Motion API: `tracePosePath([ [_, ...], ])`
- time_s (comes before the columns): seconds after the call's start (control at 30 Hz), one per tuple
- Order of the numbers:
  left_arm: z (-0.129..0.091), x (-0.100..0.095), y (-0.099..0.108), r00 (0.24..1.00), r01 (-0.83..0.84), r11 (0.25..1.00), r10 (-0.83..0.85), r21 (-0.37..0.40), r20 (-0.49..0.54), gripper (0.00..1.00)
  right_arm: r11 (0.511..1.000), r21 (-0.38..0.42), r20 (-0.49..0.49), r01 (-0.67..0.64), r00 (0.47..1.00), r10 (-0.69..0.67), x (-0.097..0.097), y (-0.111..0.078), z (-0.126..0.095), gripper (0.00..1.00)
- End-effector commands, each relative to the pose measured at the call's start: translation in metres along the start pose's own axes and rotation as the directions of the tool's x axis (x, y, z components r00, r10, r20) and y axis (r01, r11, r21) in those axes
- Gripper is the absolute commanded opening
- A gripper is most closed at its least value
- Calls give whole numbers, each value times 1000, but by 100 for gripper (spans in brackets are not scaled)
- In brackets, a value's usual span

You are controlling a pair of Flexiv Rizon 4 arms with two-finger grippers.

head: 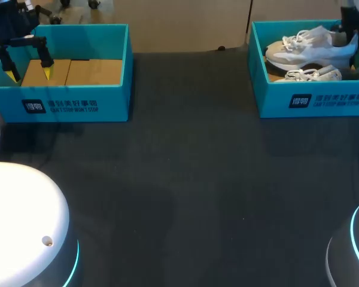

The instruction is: Take the shoe out of the shoebox, open the shoe tongue, remove and reinsert the insole, then place the shoe into the shoebox

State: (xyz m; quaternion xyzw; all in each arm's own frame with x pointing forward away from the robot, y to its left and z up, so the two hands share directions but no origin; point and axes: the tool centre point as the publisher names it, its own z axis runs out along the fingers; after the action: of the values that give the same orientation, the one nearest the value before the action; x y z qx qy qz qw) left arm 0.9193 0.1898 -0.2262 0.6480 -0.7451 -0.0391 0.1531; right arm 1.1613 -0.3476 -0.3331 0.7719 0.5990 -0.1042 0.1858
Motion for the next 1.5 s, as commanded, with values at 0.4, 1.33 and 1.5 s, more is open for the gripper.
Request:
tracePosePath([
  [0.4, -1, 0, 1, 1000, 0, 1000, 0, 0, 1, 100, 999, 12, -1, 53, 999, -53, 6, 1, 15, 0],
  [1.33, -1, 0, 1, 1000, 0, 1000, 0, 0, 1, 100, 998, 43, -36, 48, 998, -47, 14, 3, 38, 0],
  [1.5, -1, 0, 1, 1000, 0, 1000, 0, 0, 1, 100, 998, 43, -36, 48, 998, -47, 14, 3, 38, 0],
])
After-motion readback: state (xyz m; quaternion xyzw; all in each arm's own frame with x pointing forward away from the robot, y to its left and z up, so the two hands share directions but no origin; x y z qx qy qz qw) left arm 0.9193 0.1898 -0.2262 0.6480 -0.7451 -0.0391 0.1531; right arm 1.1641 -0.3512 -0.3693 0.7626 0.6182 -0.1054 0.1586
